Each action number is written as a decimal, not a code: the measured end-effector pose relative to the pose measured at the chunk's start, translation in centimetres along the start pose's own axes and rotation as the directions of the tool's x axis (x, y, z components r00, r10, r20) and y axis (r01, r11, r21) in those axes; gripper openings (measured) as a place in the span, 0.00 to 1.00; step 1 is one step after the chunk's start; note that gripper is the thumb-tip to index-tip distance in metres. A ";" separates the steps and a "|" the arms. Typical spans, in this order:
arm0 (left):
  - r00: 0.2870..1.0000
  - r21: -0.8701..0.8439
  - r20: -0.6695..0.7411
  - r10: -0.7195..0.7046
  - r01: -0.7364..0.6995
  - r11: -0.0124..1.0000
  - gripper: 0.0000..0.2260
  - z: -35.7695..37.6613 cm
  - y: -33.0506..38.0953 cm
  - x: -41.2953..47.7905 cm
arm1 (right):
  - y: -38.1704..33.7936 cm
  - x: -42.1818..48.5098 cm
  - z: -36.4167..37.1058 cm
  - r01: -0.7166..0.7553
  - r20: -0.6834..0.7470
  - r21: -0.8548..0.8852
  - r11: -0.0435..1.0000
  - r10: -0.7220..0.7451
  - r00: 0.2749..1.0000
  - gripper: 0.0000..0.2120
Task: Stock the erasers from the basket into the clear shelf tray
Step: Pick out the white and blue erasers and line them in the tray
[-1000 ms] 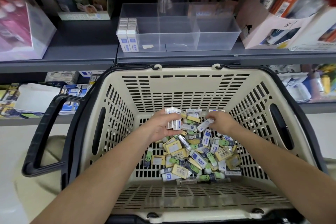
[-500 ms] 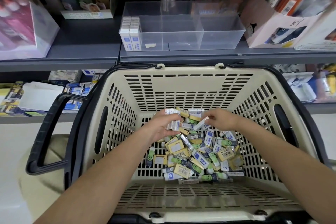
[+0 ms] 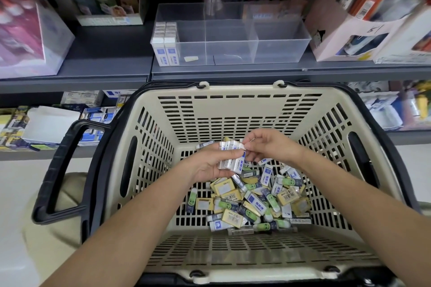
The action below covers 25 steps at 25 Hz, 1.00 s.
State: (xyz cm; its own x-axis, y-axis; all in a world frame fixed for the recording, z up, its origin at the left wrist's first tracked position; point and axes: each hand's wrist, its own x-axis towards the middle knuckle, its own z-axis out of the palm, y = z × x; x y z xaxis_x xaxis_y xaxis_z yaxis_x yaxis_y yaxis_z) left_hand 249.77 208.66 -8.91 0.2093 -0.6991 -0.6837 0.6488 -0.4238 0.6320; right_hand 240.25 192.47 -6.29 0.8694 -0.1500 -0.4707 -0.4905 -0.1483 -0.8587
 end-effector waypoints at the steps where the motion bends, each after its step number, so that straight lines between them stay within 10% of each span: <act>1: 1.000 -0.001 -0.025 -0.011 0.011 1.000 0.22 0.0 0.0 0.0 | 0.4 0.1 -0.5 -0.028 -0.023 -0.022 0.999 0.028 0.999 0.03; 6: 0.995 -0.064 -0.079 -0.053 0.048 0.997 0.37 -0.3 -0.1 -0.2 | 4.8 0.6 -2.3 -0.211 -0.129 -0.724 0.657 0.172 0.977 0.06; 13: 0.991 -0.139 -0.131 -0.024 0.005 0.990 0.46 -0.8 0.1 -0.1 | 7.3 0.8 -0.7 -0.247 -0.134 -0.841 0.482 0.257 0.957 0.22; 25: 0.996 -0.049 -0.080 -0.028 0.025 0.999 0.28 -1.4 -0.2 0.1 | 0.3 -0.3 -1.6 -0.132 0.028 -0.140 0.981 0.138 0.990 0.04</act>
State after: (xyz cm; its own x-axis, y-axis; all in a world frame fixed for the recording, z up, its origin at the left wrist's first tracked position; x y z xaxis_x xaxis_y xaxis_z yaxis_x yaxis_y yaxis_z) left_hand 250.64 209.47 -9.63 0.2484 -0.6387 -0.7283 0.6887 -0.4123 0.5965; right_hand 239.76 190.95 -6.09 0.7949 -0.1416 -0.5899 -0.6047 -0.2627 -0.7519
